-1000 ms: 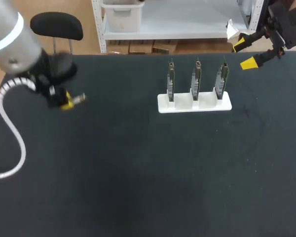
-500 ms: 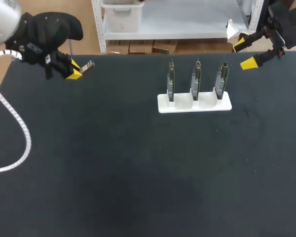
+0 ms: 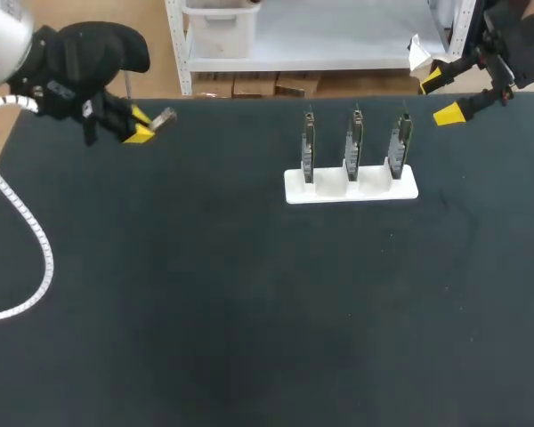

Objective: Pick up the optical module with the left hand, and insert it into the network port with the right hand.

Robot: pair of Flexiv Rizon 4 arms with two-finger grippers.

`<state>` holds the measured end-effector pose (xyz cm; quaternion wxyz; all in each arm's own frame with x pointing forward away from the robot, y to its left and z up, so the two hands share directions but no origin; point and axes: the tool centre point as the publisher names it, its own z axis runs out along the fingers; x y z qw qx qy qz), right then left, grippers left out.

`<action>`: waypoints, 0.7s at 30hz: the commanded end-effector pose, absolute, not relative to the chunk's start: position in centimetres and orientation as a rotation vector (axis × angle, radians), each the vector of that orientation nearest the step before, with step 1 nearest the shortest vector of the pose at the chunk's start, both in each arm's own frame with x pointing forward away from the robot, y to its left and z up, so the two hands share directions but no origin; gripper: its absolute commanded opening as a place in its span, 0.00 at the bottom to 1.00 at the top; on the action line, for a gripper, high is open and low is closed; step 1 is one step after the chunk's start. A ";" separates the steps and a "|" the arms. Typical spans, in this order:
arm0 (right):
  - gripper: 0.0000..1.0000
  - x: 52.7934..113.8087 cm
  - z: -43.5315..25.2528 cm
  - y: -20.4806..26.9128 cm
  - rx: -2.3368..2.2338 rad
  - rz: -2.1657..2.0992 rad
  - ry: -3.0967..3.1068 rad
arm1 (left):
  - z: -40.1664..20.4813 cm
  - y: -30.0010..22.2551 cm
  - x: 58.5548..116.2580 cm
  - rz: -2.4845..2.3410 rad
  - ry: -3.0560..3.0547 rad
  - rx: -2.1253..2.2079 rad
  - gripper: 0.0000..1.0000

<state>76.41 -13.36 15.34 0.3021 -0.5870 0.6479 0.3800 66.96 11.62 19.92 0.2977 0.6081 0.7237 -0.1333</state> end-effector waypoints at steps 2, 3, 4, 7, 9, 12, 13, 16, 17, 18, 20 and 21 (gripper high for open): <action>1.00 76.6 15.3 -13.4 -1.558 1.010 1.717 | 20.8 6.5 68.7 -0.464 1.761 1.599 0.00; 1.00 76.6 15.3 -13.4 -1.558 1.010 1.717 | 21.0 5.5 69.0 -0.496 1.727 1.600 0.00; 1.00 76.6 15.3 -13.4 -1.558 1.010 1.717 | 21.3 4.0 69.3 -0.536 1.680 1.603 0.00; 1.00 76.6 15.3 -13.4 -1.558 1.010 1.717 | 21.8 0.8 70.1 -0.603 1.594 1.625 0.00; 1.00 76.6 15.3 -13.4 -1.558 1.010 1.717 | 22.1 -1.4 70.7 -0.647 1.540 1.623 0.00; 1.00 76.6 15.3 -13.4 -1.558 1.010 1.717 | 22.7 -4.3 71.5 -0.697 1.472 1.623 0.00; 1.00 76.6 15.3 -13.4 -1.558 1.010 1.717 | 22.9 -5.2 71.7 -0.724 1.452 1.610 0.00; 1.00 76.6 15.3 -13.4 -1.558 1.010 1.717 | 23.3 -7.1 72.2 -0.754 1.424 1.590 0.00; 1.00 76.6 15.3 -13.4 -1.558 1.010 1.717 | 23.3 -7.6 72.3 -0.773 1.428 1.569 0.00; 1.00 76.6 15.3 -13.4 -1.558 1.010 1.717 | 23.3 -8.0 72.5 -0.786 1.430 1.556 0.00; 1.00 76.6 15.3 -13.4 -1.558 1.010 1.717 | 23.2 -8.8 72.7 -0.816 1.431 1.533 0.00; 1.00 76.6 15.3 -13.4 -1.558 1.010 1.717 | 23.1 -9.2 72.7 -0.833 1.437 1.516 0.00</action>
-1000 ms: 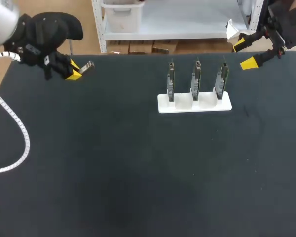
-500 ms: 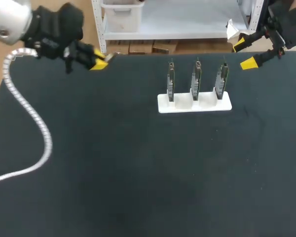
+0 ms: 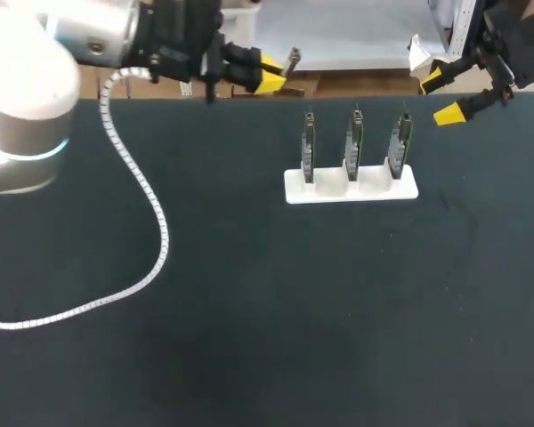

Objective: Pick up the optical module with the left hand, and insert it into the network port with the right hand.

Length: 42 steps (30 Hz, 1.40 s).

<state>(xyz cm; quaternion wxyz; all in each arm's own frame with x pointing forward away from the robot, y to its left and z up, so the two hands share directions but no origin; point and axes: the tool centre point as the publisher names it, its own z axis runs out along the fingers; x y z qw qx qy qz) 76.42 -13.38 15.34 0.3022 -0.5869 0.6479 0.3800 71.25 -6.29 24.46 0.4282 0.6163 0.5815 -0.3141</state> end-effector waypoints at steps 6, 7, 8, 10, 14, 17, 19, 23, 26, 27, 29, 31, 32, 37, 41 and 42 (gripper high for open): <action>1.00 76.6 15.3 -13.4 -1.558 1.010 1.717 | 22.1 -11.8 72.8 -0.947 1.443 1.453 0.00; 1.00 76.6 15.3 -13.4 -1.558 1.010 1.717 | 21.9 -12.2 72.9 -0.964 1.446 1.444 0.00; 1.00 76.6 15.3 -13.4 -1.558 1.010 1.717 | 21.7 -12.5 72.9 -0.983 1.448 1.433 0.00; 1.00 76.6 15.3 -13.4 -1.558 1.010 1.717 | 21.4 -13.0 73.0 -1.012 1.434 1.407 0.00; 1.00 76.6 15.3 -13.4 -1.558 1.010 1.717 | 21.7 -13.1 73.2 -0.998 1.395 1.393 0.00; 1.00 76.6 15.3 -13.4 -1.558 1.010 1.717 | 21.7 -13.1 73.2 -0.998 1.395 1.393 0.00; 1.00 76.6 15.3 -13.4 -1.558 1.010 1.717 | 21.7 -13.1 73.2 -0.998 1.395 1.393 0.00; 1.00 76.6 15.3 -13.4 -1.558 1.010 1.717 | 21.7 -13.1 73.2 -0.998 1.395 1.393 0.00; 1.00 76.6 15.3 -13.4 -1.558 1.010 1.717 | 21.7 -13.1 73.2 -0.998 1.395 1.393 0.00; 1.00 76.6 15.3 -13.4 -1.558 1.010 1.717 | 21.7 -13.1 73.2 -0.998 1.395 1.393 0.00; 1.00 76.6 15.3 -13.4 -1.558 1.010 1.717 | 21.5 -12.8 73.1 -1.011 1.384 1.320 0.00; 1.00 76.6 15.3 -13.4 -1.558 1.010 1.717 | 21.7 -13.4 73.5 -1.016 1.362 1.319 0.00; 1.00 76.6 15.3 -13.4 -1.558 1.010 1.717 | 21.8 -13.8 73.7 -1.024 1.341 1.314 0.00; 1.00 76.6 15.3 -13.4 -1.558 1.010 1.717 | 21.8 -17.0 74.7 -1.115 1.270 1.330 0.00; 1.00 76.6 15.3 -13.4 -1.558 1.010 1.717 | 21.7 -19.1 74.9 -1.177 1.216 1.382 0.00; 1.00 76.6 15.3 -13.4 -1.558 1.010 1.717 | 21.6 -19.5 74.9 -1.193 1.207 1.392 0.00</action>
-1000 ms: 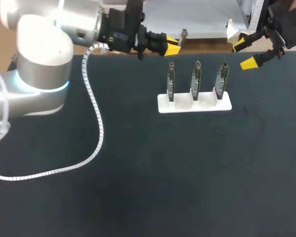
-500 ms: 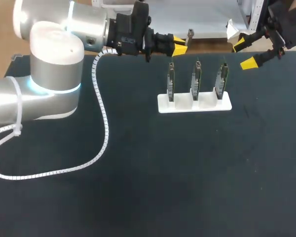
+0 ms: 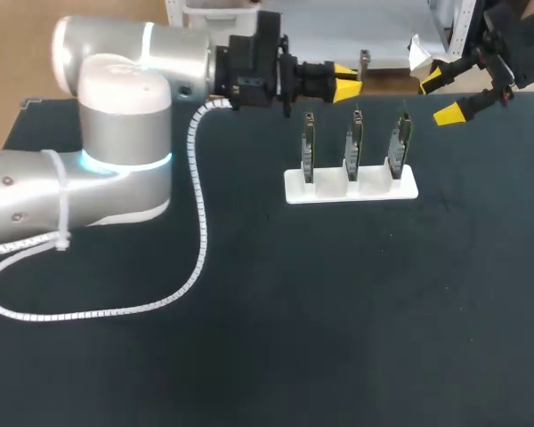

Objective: Pick up the optical module with the left hand, and insert it into the network port with the right hand.

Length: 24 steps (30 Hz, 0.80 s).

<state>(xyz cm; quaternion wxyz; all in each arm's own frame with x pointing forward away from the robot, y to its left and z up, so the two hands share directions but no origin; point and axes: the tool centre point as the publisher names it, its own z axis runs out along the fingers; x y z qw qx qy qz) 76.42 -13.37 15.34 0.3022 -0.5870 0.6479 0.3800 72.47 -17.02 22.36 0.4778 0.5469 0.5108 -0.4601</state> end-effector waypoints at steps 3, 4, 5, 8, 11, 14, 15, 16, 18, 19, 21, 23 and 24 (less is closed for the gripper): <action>1.00 76.6 15.3 -13.4 -1.558 1.010 1.717 | 21.4 -20.3 74.9 -1.220 1.202 1.394 0.00; 1.00 76.6 15.3 -13.4 -1.558 1.010 1.717 | 21.4 -20.5 74.9 -1.228 1.203 1.384 0.00; 1.00 76.6 15.3 -13.4 -1.558 1.010 1.717 | 21.3 -20.7 75.0 -1.234 1.203 1.380 0.00; 1.00 76.6 15.3 -13.4 -1.558 1.010 1.717 | 21.0 -21.3 75.2 -1.250 1.207 1.363 0.00; 1.00 76.6 15.3 -13.4 -1.558 1.010 1.717 | 20.9 -21.9 75.4 -1.255 1.208 1.359 0.00; 1.00 76.6 15.3 -13.4 -1.558 1.010 1.717 | 20.9 -22.5 75.6 -1.260 1.211 1.359 0.00; 1.00 76.6 15.3 -13.4 -1.558 1.010 1.717 | 20.8 -22.6 75.6 -1.261 1.212 1.358 0.00; 1.00 76.6 15.3 -13.4 -1.558 1.010 1.717 | 20.8 -22.8 75.6 -1.262 1.214 1.358 0.00; 1.00 76.6 15.3 -13.4 -1.558 1.010 1.717 | 20.8 -23.0 75.6 -1.265 1.216 1.357 0.00; 1.00 76.6 15.3 -13.4 -1.558 1.010 1.717 | 20.7 -23.1 75.5 -1.266 1.223 1.355 0.00; 1.00 76.6 15.3 -13.4 -1.558 1.010 1.717 | 20.6 -23.3 75.4 -1.269 1.228 1.349 0.00; 1.00 76.6 15.3 -13.4 -1.558 1.010 1.717 | 20.4 -23.5 75.1 -1.279 1.252 1.337 0.00; 1.00 76.6 15.3 -13.4 -1.558 1.010 1.717 | 20.3 -23.6 74.9 -1.288 1.261 1.321 0.00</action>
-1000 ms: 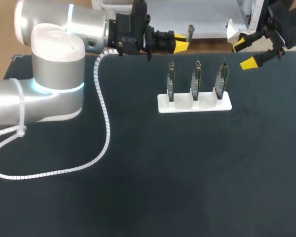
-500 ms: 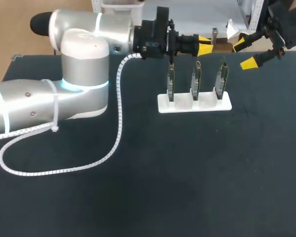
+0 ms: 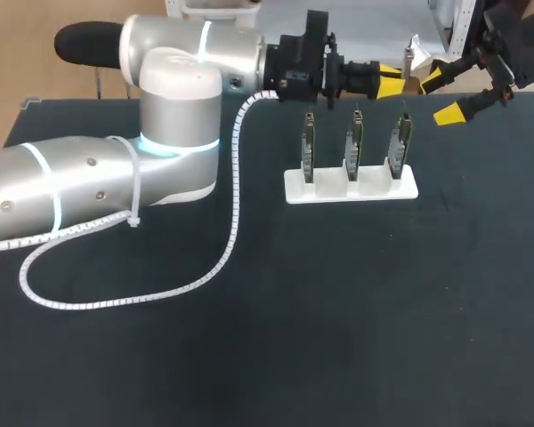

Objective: Pick up the optical module with the left hand, and insert it into the network port with the right hand.

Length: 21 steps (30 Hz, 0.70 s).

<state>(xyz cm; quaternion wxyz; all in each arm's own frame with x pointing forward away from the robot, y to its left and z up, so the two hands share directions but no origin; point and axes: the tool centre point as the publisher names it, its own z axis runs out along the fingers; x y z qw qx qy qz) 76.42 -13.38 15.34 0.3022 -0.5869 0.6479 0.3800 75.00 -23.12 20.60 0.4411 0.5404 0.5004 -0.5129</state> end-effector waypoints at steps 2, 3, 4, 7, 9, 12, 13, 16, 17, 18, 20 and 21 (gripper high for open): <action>1.00 76.6 15.3 -13.4 -1.558 1.010 1.717 | 20.0 -23.7 74.7 -1.299 1.271 1.287 0.00; 1.00 76.6 15.3 -13.4 -1.558 1.010 1.717 | 19.9 -23.7 74.6 -1.297 1.277 1.281 0.00; 1.00 76.6 15.3 -13.4 -1.558 1.010 1.717 | 19.9 -23.7 74.6 -1.292 1.282 1.270 0.00; 1.00 76.6 15.3 -13.4 -1.558 1.010 1.717 | 19.8 -23.6 74.5 -1.259 1.304 1.265 0.00; 1.00 76.6 15.3 -13.4 -1.558 1.010 1.717 | 19.8 -23.5 74.4 -1.242 1.330 1.266 0.00; 1.00 76.6 15.3 -13.4 -1.558 1.010 1.717 | 19.5 -23.5 74.2 -1.225 1.351 1.248 0.00; 1.00 76.6 15.3 -13.4 -1.558 1.010 1.717 | 19.4 -23.5 74.2 -1.220 1.357 1.237 0.00; 1.00 76.6 15.3 -13.4 -1.558 1.010 1.717 | 19.5 -23.4 74.2 -1.196 1.362 1.253 0.00; 1.00 76.6 15.3 -13.4 -1.558 1.010 1.717 | 19.5 -23.5 74.2 -1.195 1.362 1.254 0.00; 1.00 76.6 15.3 -13.4 -1.558 1.010 1.717 | 19.5 -23.5 74.2 -1.194 1.362 1.254 0.00; 1.00 76.6 15.3 -13.4 -1.558 1.010 1.717 | 19.5 -23.8 74.1 -1.192 1.364 1.255 0.00; 1.00 76.6 15.3 -13.4 -1.558 1.010 1.717 | 19.5 -23.9 74.1 -1.191 1.363 1.256 0.00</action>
